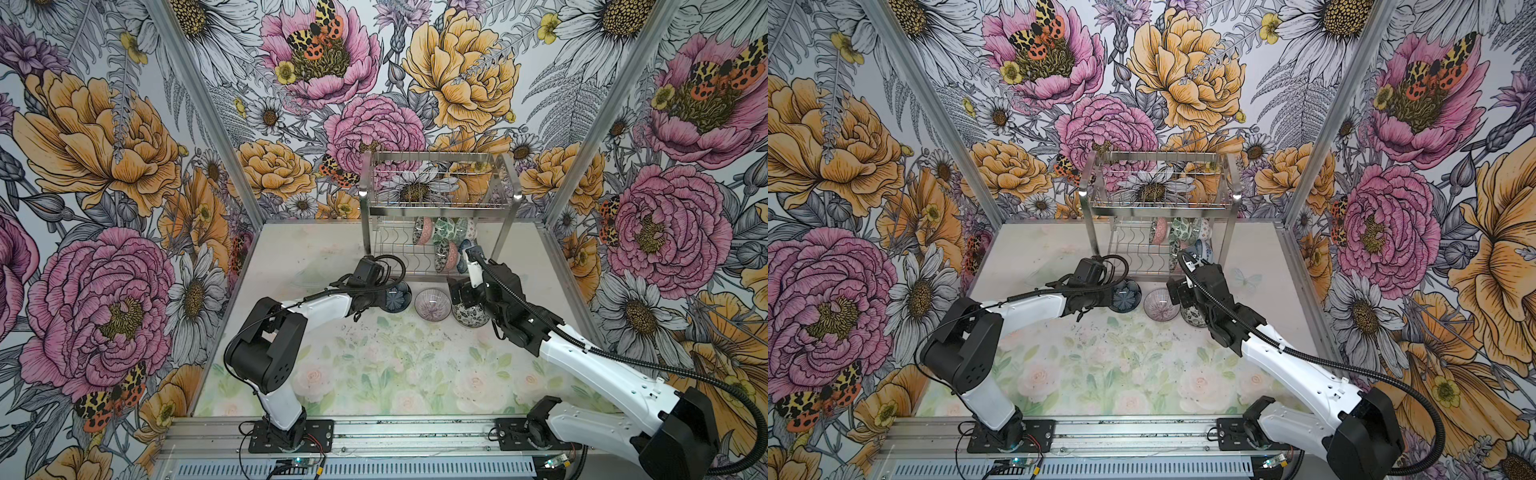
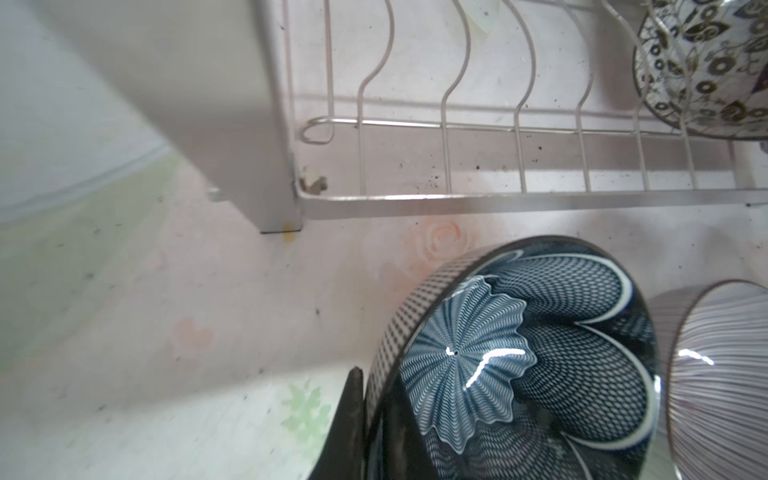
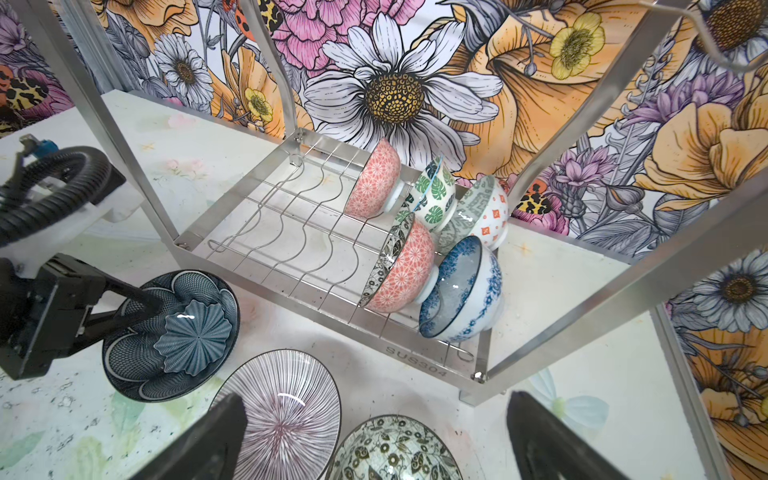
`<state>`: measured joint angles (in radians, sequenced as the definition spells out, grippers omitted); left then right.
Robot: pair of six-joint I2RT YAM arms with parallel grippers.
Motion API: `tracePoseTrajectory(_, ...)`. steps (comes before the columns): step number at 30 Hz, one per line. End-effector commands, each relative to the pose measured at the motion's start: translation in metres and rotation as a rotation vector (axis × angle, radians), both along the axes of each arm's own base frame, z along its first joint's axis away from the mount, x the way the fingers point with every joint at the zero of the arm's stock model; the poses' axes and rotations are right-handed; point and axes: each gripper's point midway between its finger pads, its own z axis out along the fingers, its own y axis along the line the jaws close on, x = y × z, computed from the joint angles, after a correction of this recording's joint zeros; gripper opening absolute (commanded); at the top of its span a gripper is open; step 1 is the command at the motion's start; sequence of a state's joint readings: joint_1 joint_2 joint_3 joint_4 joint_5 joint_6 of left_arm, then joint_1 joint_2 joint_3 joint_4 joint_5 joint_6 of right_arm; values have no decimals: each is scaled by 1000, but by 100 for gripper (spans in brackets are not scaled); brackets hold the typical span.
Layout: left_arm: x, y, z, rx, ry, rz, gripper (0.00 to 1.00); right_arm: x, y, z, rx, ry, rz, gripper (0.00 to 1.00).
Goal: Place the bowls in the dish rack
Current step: 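Grasp the dark blue geometric bowl rim with the left gripper and tilt it up, then close the right gripper on the raised bowl rim beside the left gripper, then open the left gripper off the bowl while the right gripper holds it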
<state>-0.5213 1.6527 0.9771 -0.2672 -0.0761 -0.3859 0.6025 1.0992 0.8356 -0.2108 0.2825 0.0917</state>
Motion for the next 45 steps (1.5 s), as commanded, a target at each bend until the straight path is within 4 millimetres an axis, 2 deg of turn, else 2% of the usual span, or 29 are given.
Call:
tracePoseTrajectory(1, -2, 15, 51, 9, -135, 36, 0, -8, 14, 29, 105, -12, 63, 100)
tracePoseTrajectory(6, -19, 11, 104, -7, -283, 38, 0, -23, 50, 42, 201, 18, 172, 100)
tracePoseTrajectory(10, -34, -12, 137, -53, -379, 15, 0, -27, 75, 47, 264, 58, 211, 100)
tracePoseTrajectory(13, -39, -22, 151, -77, -421, 7, 0, -27, 90, 45, 294, 94, 227, 100)
tracePoseTrajectory(16, -43, -31, 162, -108, -449, -9, 0, -23, 95, 36, 310, 130, 198, 99)
tracePoseTrajectory(22, -53, -36, 184, -147, -497, -25, 0, -18, 92, 15, 332, 184, 119, 84)
tracePoseTrajectory(28, -59, -43, 194, -176, -519, -45, 0, -11, 102, 0, 359, 233, 102, 71)
tracePoseTrajectory(31, -60, -47, 194, -181, -522, -53, 0, -7, 107, -5, 378, 250, 91, 58)
tracePoseTrajectory(37, -62, -52, 190, -179, -515, -67, 0, -3, 109, 1, 407, 235, 79, 0)
tracePoseTrajectory(42, -62, -48, 186, -155, -505, -65, 0, 1, 99, 13, 382, 185, 50, 0)
tracePoseTrajectory(43, -62, -45, 185, -141, -505, -60, 10, 2, 96, 14, 363, 175, 41, 0)
tracePoseTrajectory(44, -62, -40, 186, -126, -509, -51, 38, 5, 92, 15, 337, 162, 20, 0)
tracePoseTrajectory(45, -62, -35, 188, -112, -513, -43, 58, 7, 87, 15, 311, 152, -1, 0)
